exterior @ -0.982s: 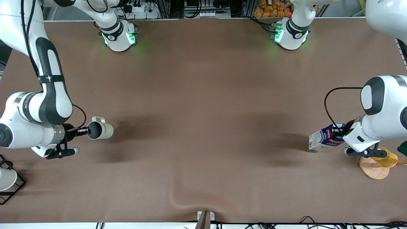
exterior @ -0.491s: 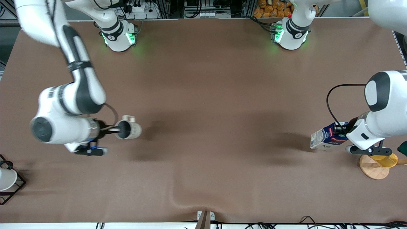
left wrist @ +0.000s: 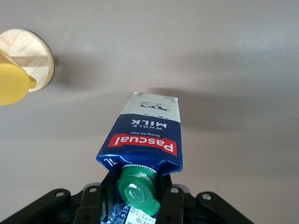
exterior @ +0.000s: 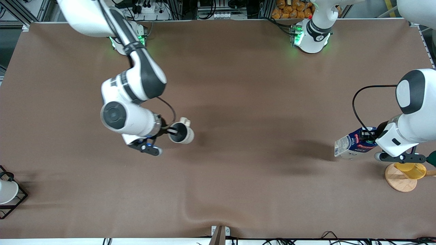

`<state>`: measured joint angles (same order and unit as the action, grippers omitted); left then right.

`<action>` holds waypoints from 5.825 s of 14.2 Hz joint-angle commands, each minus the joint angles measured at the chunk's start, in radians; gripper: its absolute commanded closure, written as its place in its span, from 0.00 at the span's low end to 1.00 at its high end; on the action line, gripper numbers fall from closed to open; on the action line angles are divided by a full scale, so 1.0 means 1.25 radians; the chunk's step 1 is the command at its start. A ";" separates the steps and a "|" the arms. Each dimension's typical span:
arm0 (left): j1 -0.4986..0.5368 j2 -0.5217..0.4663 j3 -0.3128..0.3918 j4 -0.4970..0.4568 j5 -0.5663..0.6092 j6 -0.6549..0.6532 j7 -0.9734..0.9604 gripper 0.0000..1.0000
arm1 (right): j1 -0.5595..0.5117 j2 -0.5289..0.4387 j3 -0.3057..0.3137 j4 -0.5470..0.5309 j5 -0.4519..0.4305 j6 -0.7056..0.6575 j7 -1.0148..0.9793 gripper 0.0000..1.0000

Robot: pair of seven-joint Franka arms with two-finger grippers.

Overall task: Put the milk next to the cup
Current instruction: 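Carry the white mug with the right gripper to the table center, then lift the milk carton with the left gripper while the right gripper releases the mug, then carry the milk carton with the left gripper beside the mug while the right gripper retracts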

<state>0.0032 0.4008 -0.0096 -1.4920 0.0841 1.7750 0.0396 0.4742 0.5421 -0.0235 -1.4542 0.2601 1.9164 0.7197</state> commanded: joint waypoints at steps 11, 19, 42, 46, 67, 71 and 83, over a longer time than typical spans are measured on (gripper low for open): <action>0.001 -0.025 -0.040 0.001 -0.028 -0.033 0.003 0.64 | 0.183 0.164 -0.013 0.055 0.014 0.251 0.271 1.00; 0.001 -0.030 -0.088 0.002 -0.028 -0.050 -0.002 0.64 | 0.199 0.177 -0.014 0.054 0.007 0.270 0.280 0.81; -0.213 0.015 -0.298 -0.002 -0.068 -0.097 -0.517 0.64 | -0.093 -0.073 -0.057 0.055 -0.020 -0.134 -0.186 0.00; -0.314 0.047 -0.297 0.003 -0.082 -0.046 -0.722 0.64 | -0.180 -0.112 -0.057 0.055 -0.022 -0.213 -0.331 0.00; -0.410 0.196 -0.273 0.106 0.026 0.037 -0.750 0.64 | -0.475 -0.414 0.020 -0.103 -0.161 -0.260 -0.815 0.00; -0.411 0.205 -0.273 0.106 0.026 0.057 -0.750 0.63 | -0.441 -0.424 0.002 -0.107 -0.153 -0.294 -0.689 0.00; -0.397 0.082 -0.284 0.106 0.017 -0.008 -0.763 0.00 | -0.399 -0.440 -0.029 -0.109 -0.154 -0.302 -0.651 0.00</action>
<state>-0.5006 0.5803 -0.3644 -1.3453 0.0958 1.8312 -0.9140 -0.0285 0.0276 -0.0653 -1.5623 0.0648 1.5298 -0.1101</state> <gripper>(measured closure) 0.000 0.000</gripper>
